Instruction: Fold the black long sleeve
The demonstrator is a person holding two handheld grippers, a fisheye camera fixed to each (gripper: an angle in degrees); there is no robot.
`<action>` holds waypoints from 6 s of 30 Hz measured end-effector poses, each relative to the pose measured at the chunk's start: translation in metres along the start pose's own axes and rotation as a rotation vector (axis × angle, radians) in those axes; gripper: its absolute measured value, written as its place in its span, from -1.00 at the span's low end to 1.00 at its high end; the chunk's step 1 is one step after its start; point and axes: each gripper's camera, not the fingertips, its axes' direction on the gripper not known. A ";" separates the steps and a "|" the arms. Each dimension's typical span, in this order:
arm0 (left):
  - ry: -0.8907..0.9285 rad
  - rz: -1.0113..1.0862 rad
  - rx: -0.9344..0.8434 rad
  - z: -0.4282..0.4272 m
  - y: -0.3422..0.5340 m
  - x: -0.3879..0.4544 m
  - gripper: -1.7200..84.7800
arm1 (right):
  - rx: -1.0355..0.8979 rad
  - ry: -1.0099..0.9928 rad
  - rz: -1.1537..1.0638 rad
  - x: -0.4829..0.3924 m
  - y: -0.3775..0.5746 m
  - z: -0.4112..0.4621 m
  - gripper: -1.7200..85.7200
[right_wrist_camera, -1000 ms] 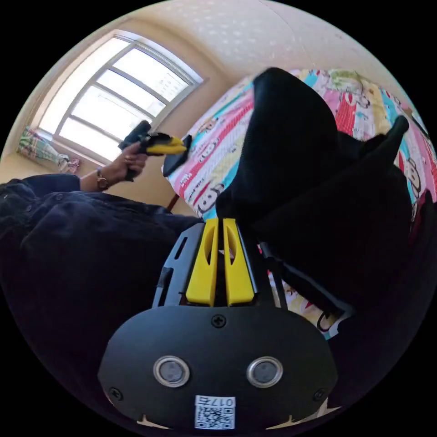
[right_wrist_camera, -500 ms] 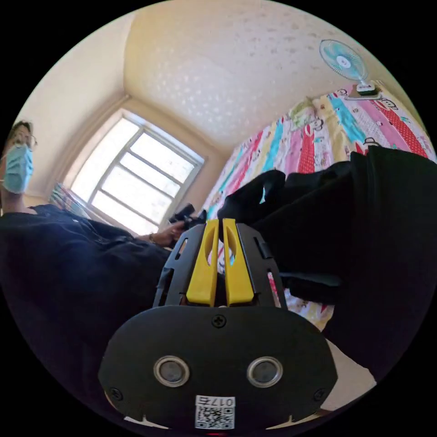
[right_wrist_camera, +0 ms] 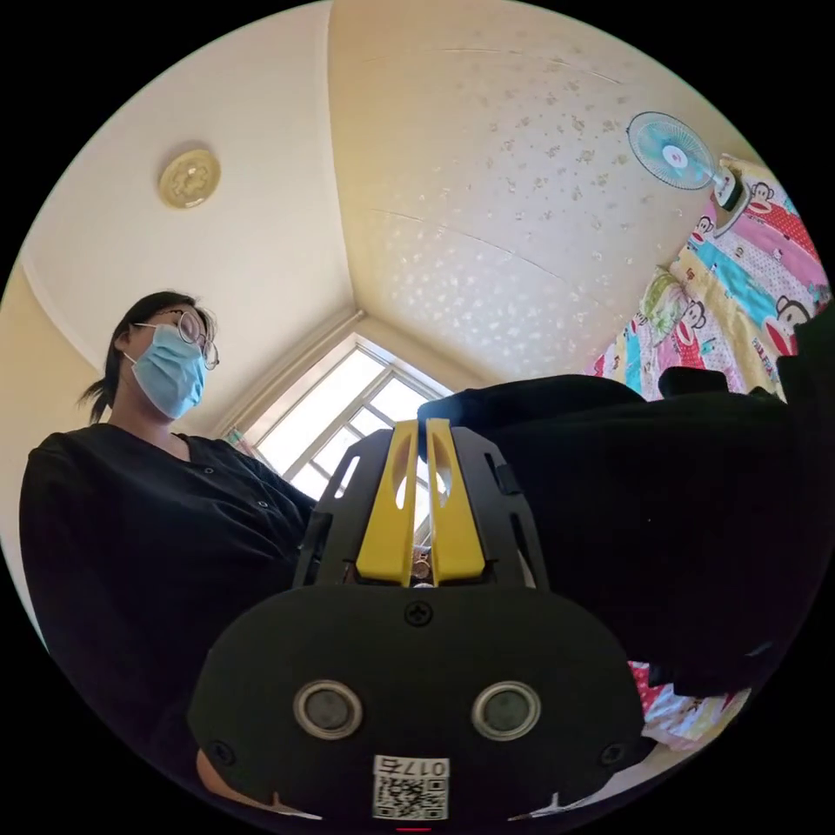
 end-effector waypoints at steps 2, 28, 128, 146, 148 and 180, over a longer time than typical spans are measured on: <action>0.136 -0.006 0.051 -0.003 0.002 0.005 -0.83 | -0.013 -0.025 -0.025 -0.009 -0.003 0.011 -0.91; 0.693 1.214 -0.135 -0.077 0.160 0.220 -0.96 | -0.788 -0.084 -0.566 -0.080 0.112 0.264 -0.91; 0.800 1.430 -0.888 0.080 0.240 0.307 -0.97 | -0.364 -0.688 -0.228 0.218 0.073 0.383 -0.63; 0.685 1.363 -0.490 0.043 0.229 0.285 -0.97 | 0.029 -0.661 -0.111 0.239 0.035 0.323 -0.92; 0.673 1.376 -0.493 0.042 0.236 0.282 -0.97 | -0.081 -0.436 -0.106 0.238 0.042 0.333 -0.87; 0.420 1.724 -0.711 0.143 0.374 0.234 -0.96 | -0.307 0.092 -0.656 0.120 0.322 0.480 -0.86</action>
